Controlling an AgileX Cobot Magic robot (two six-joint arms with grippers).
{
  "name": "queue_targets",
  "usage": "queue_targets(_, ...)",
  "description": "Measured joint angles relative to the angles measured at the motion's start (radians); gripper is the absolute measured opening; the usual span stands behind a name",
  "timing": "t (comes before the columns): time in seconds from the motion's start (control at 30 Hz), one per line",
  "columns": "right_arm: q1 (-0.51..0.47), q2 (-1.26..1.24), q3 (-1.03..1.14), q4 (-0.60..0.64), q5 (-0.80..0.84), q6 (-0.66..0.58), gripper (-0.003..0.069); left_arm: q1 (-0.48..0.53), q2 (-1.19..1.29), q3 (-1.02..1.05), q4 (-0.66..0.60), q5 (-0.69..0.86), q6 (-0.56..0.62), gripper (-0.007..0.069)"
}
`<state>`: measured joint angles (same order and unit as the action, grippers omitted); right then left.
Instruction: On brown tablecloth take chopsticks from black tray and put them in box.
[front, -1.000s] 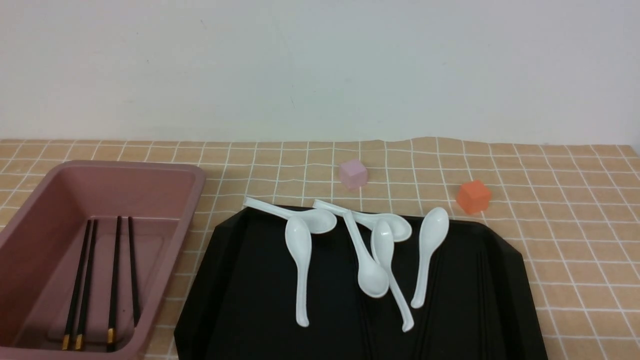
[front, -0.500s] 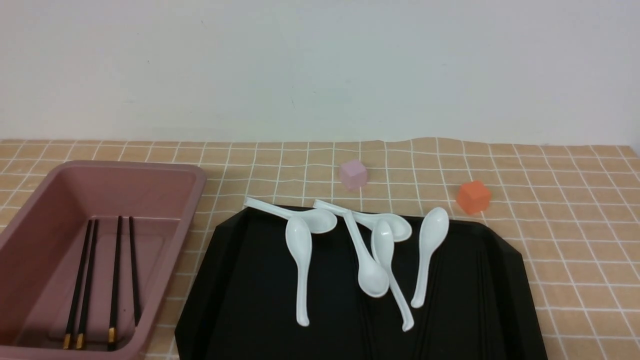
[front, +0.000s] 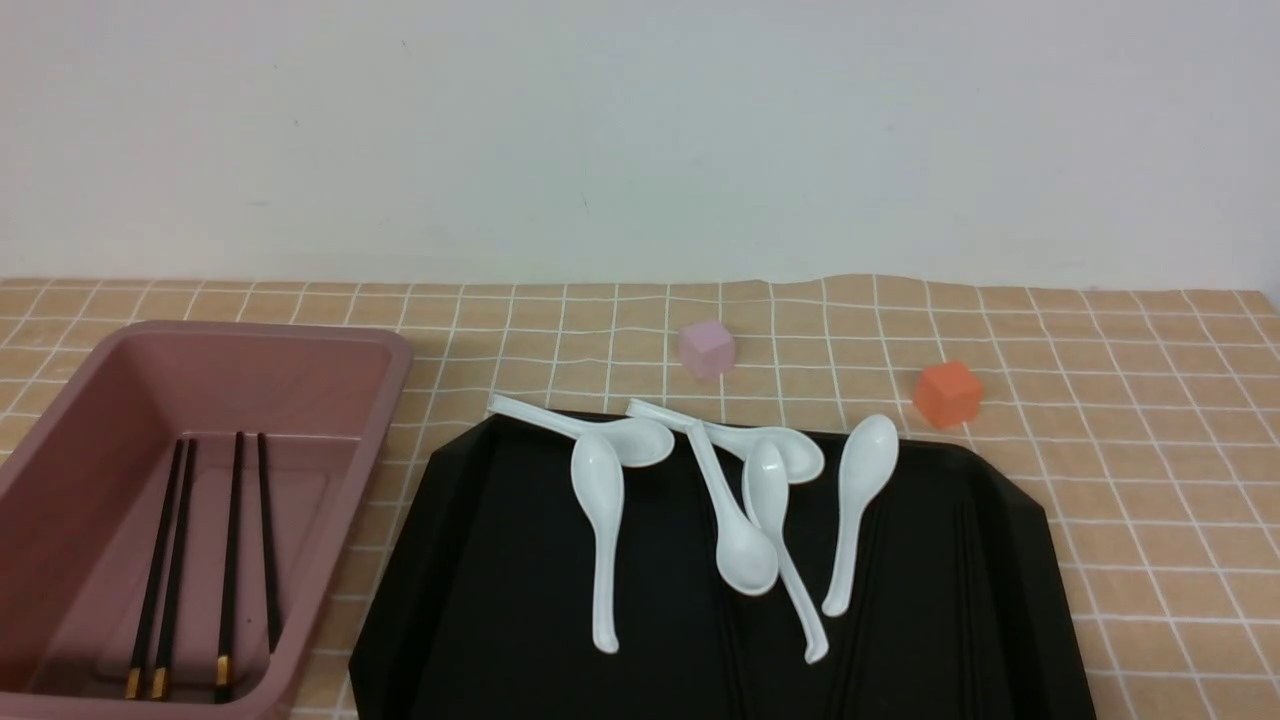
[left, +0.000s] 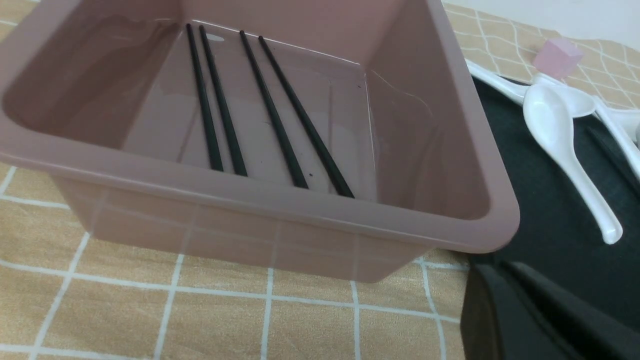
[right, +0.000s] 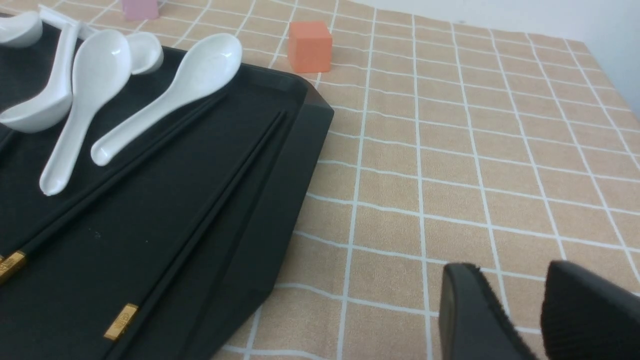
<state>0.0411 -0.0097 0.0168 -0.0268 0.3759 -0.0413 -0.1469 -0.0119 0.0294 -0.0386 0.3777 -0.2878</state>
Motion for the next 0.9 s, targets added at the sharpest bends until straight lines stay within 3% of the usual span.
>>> queue_targets(0.9,0.000,0.000,0.000,0.000,0.000,0.000,0.0240,0.000,0.000,0.000,0.000,0.000,-0.001,0.0012)
